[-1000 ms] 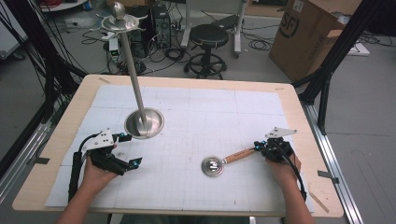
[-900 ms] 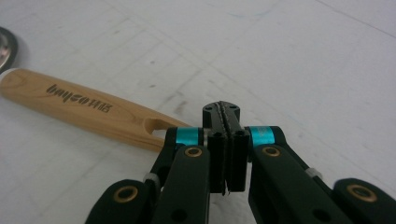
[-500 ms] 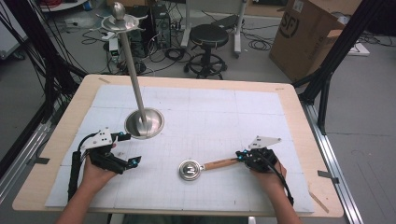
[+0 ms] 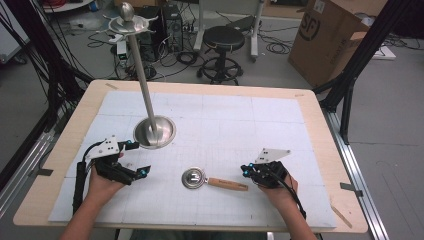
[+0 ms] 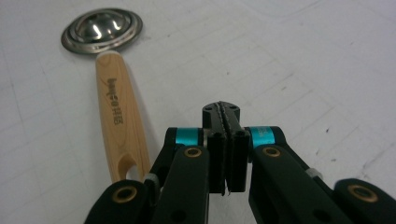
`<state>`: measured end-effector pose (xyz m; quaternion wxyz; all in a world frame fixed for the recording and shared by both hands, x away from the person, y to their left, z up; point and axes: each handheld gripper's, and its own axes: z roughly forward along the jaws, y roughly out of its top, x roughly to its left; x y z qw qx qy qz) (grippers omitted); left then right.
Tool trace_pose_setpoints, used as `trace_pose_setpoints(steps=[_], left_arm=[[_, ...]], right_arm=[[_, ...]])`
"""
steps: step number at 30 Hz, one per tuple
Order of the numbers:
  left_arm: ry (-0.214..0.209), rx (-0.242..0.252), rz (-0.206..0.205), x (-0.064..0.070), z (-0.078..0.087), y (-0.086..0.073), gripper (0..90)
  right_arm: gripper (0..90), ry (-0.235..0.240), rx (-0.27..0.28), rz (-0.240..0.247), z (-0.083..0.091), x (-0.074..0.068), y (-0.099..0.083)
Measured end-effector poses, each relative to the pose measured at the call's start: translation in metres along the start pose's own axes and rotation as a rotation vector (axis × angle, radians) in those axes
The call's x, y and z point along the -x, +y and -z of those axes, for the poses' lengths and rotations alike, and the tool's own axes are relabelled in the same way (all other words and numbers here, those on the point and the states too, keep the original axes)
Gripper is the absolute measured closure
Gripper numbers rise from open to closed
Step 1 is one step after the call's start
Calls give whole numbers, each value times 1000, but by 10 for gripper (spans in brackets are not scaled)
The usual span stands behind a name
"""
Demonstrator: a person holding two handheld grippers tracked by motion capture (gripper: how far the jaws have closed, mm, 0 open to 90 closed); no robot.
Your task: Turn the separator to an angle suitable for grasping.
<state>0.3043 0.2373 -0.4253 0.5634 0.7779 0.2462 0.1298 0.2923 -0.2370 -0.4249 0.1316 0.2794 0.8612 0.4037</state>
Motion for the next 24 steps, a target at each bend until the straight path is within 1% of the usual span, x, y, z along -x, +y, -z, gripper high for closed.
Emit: trace_pose_setpoints(steps=[1,2,3,6,9,11,12,17,18,20,21,24], left_arm=[[0,-1,2,0,0,0,19],[-2,-6,-1,1,-1,0,19],[-2,-6,-1,1,-1,0,19],[-1,-14,-7,2,-1,0,19],[-1,-17,-11,2,0,0,19],[3,-17,-10,2,1,0,19],[4,-14,-10,2,1,0,19],[0,-18,-12,2,1,0,19],[0,-22,-15,2,1,0,19],[1,-18,-13,2,1,0,19],[0,-15,-11,2,1,0,19],[0,-20,-12,1,1,0,19]], right_arm=[[860,0,13,3,1,0,1],[807,14,35,-2,3,-1,4],[807,14,35,-2,3,-1,4],[694,42,54,8,4,-5,9],[619,75,58,25,3,-9,16],[605,80,51,51,1,-12,21],[582,89,45,56,-2,-14,24],[561,87,35,72,-5,-16,25],[556,95,24,73,-5,-18,25],[548,96,22,73,-5,-19,25],[542,100,25,81,-5,-19,25],[529,106,19,88,-4,-20,25]])
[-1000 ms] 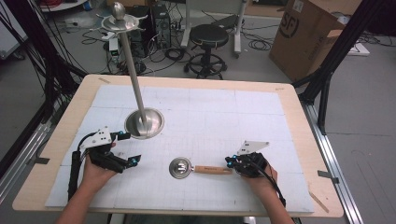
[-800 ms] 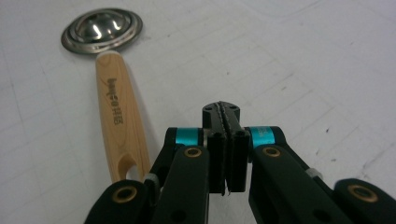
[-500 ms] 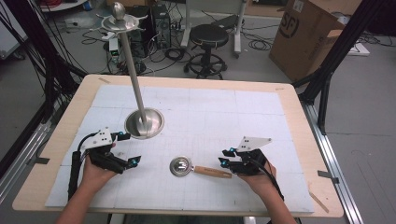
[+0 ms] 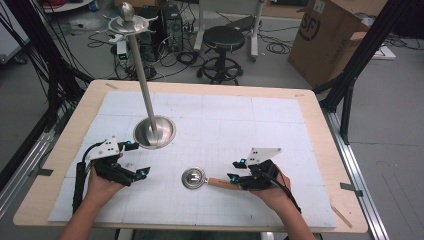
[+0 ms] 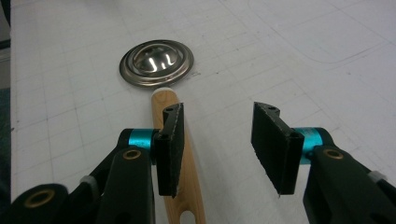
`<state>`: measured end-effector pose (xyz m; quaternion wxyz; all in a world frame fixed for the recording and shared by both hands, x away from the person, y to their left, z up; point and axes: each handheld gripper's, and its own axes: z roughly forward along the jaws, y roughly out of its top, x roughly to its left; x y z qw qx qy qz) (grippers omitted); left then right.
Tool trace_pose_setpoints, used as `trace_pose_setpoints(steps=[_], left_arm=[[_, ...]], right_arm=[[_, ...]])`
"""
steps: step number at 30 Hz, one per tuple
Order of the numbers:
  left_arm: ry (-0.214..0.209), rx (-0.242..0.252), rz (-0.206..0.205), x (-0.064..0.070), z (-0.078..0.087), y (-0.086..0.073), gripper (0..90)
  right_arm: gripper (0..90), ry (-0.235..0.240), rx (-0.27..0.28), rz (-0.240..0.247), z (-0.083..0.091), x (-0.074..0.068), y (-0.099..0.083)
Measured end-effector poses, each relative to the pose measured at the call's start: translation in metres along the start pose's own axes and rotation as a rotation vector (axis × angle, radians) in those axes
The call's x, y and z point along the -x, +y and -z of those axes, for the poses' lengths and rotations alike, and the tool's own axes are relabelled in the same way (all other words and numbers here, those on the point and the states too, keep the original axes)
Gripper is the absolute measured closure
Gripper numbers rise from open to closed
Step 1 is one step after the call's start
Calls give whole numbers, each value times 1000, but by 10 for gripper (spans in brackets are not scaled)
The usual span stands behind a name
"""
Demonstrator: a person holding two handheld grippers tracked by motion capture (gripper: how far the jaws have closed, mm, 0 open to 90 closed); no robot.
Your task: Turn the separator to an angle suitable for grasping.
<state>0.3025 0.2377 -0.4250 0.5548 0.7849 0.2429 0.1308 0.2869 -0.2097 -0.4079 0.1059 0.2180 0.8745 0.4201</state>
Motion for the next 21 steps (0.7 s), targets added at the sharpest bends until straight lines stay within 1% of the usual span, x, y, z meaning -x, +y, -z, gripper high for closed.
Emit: trace_pose_setpoints(steps=[2,3,6,9,10,11,12,13,14,15,16,17,19,20,21], left_arm=[[-4,4,-1,1,0,0,19],[-4,4,-1,1,0,0,19],[-15,-4,-2,2,-1,0,19],[-23,-1,-3,4,-3,0,19],[-23,-1,-3,4,-3,0,19],[-24,3,-2,4,-3,0,19],[-25,4,0,4,-3,0,19],[-23,1,0,3,-3,0,19],[-20,-3,0,3,-3,0,19],[-18,-8,0,3,-3,0,19],[-15,-3,2,3,-3,0,19],[-15,-3,2,3,-3,0,19],[-17,1,7,4,-4,0,19],[-19,0,8,4,-4,0,19],[-18,-4,6,4,-4,0,19]], right_arm=[[512,-17,7,2,3,0,-2],[512,-17,7,2,3,0,-2],[509,-37,33,-11,9,1,-9],[505,-29,54,-36,17,4,-18],[505,-29,54,-36,17,4,-18],[488,-1,66,-31,21,2,-19],[488,-1,66,-31,21,2,-19],[484,26,61,-25,22,1,-19],[479,45,43,-14,22,0,-20],[470,53,22,-4,20,-1,-21],[451,82,-17,-1,14,-2,-24],[451,82,-17,-1,14,-2,-24],[431,89,-56,-2,7,-4,-28],[439,100,-89,-5,-1,-4,-31],[439,100,-89,-5,-1,-4,-31]])
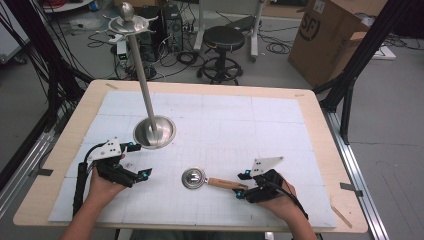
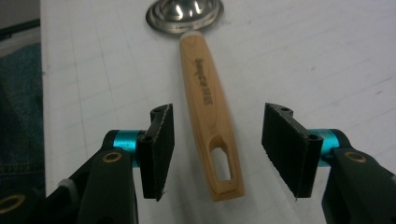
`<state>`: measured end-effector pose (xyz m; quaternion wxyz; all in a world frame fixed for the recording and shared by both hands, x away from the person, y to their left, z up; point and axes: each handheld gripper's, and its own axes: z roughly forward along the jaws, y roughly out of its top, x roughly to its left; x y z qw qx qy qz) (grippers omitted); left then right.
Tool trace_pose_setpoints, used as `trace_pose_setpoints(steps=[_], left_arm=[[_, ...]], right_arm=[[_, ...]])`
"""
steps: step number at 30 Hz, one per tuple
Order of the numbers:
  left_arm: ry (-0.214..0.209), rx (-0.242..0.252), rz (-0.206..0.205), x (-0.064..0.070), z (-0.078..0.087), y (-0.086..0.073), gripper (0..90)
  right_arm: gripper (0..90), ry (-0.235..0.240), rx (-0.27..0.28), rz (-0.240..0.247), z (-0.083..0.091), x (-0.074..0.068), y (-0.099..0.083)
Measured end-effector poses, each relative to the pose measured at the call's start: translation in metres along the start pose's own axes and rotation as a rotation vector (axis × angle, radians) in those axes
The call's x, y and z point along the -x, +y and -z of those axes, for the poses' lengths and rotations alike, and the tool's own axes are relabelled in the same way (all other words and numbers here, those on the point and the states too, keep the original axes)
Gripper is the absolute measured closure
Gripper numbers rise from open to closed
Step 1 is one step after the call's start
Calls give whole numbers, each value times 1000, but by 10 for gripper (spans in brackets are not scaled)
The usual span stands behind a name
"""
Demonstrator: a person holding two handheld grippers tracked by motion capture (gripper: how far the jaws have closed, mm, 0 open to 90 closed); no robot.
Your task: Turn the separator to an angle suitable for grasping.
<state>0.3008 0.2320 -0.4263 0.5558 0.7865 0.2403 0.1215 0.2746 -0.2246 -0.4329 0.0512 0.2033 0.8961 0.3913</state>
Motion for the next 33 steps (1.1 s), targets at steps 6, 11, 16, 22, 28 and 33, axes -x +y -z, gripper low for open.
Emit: trace_pose_setpoints(steps=[6,11,16,22,28,33], left_arm=[[2,-24,-11,1,0,-1,19],[5,-14,-9,0,1,-1,19],[10,-3,-8,-2,2,0,19],[10,9,0,-5,2,0,19],[10,7,-3,-5,2,0,19],[12,-3,-8,-6,3,-1,19]], right_arm=[[644,25,-51,59,-14,3,4],[660,40,-56,84,-23,4,14],[661,56,-56,106,-31,5,27],[662,64,-43,127,-46,9,41],[664,81,-55,142,-68,13,64],[664,94,-69,166,-85,15,82]])
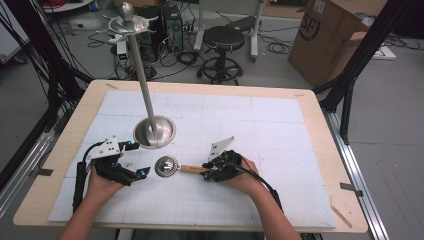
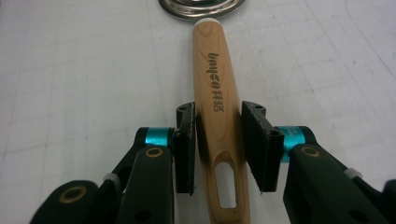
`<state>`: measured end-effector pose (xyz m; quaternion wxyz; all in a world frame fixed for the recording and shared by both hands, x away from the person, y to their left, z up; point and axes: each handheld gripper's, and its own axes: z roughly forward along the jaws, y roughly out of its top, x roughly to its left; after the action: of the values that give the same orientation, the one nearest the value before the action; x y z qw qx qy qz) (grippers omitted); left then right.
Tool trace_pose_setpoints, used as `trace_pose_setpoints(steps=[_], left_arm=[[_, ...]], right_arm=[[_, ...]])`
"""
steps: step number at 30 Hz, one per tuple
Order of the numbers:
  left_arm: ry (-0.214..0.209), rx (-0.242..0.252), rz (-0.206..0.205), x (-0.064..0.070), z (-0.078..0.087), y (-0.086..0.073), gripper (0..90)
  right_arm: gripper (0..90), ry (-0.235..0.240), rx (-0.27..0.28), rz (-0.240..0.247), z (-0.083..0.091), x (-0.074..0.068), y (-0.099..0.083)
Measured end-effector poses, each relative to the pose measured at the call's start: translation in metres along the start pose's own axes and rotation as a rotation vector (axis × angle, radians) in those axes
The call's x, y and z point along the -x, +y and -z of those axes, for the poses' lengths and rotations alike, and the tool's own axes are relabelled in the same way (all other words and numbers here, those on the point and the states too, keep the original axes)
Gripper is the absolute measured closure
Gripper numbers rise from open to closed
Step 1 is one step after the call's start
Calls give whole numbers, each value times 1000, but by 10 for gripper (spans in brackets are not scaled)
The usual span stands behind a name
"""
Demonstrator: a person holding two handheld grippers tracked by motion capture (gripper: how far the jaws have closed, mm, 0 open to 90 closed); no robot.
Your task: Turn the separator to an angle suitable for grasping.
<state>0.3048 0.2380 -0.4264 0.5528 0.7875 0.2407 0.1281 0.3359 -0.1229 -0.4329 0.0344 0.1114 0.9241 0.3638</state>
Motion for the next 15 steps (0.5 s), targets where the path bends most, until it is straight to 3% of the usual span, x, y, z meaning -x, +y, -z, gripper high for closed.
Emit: trace_pose_setpoints(steps=[3,8,14,15], left_arm=[[-3,-34,-15,2,-2,-1,19],[-10,-42,-19,3,-2,-3,19],[-9,-25,-1,1,-1,-3,19],[-11,-20,0,1,-2,-3,19]], right_arm=[[663,1,0,14,-6,3,6],[657,5,9,-2,-6,4,6],[562,-25,71,-51,16,0,4],[539,-48,96,-61,28,-2,1]])
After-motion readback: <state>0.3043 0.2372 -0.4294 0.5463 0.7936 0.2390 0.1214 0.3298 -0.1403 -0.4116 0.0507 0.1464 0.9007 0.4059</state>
